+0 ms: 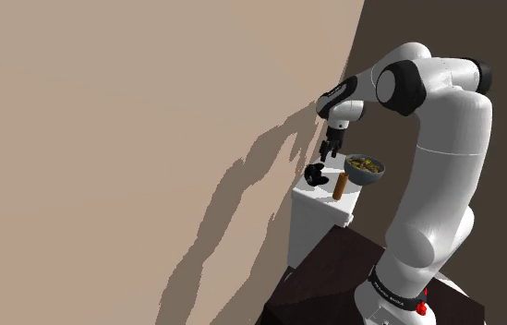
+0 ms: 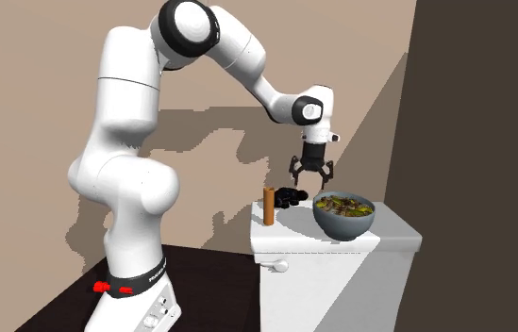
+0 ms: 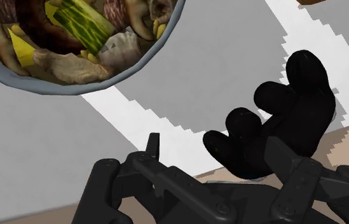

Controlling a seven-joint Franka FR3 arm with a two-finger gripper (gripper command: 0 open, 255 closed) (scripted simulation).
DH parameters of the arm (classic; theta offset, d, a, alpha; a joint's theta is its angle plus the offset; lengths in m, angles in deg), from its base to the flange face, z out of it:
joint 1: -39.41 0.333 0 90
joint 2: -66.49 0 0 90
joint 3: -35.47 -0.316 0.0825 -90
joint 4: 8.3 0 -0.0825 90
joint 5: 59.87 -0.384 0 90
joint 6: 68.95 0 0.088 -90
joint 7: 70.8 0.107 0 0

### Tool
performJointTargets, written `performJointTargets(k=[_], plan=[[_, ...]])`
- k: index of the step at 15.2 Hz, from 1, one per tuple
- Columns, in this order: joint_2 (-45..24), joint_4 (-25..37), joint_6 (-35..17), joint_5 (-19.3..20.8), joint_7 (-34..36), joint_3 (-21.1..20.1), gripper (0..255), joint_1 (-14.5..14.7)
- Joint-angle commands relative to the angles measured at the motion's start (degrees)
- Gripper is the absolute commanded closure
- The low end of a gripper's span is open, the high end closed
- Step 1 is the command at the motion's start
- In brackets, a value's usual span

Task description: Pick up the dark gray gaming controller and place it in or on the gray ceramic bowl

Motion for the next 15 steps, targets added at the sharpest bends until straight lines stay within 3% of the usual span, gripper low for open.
performJointTargets(k=[1, 4, 12, 13, 15], plan=[[-0.7, -0.7, -1.3, -0.6, -0.3, -0.2, 0, -0.1], [-2.2, -1.8, -3.7, -1.7, -1.1, -0.6, 0, -0.4], [-2.2, -1.8, -3.7, -1.7, -1.1, -0.6, 0, -0.4], [-2.2, -1.8, -3.7, -1.7, -1.1, -0.6, 255, -0.4], [-2.2, -1.8, -3.7, -1.7, -1.1, -0.6, 255, -0.4]])
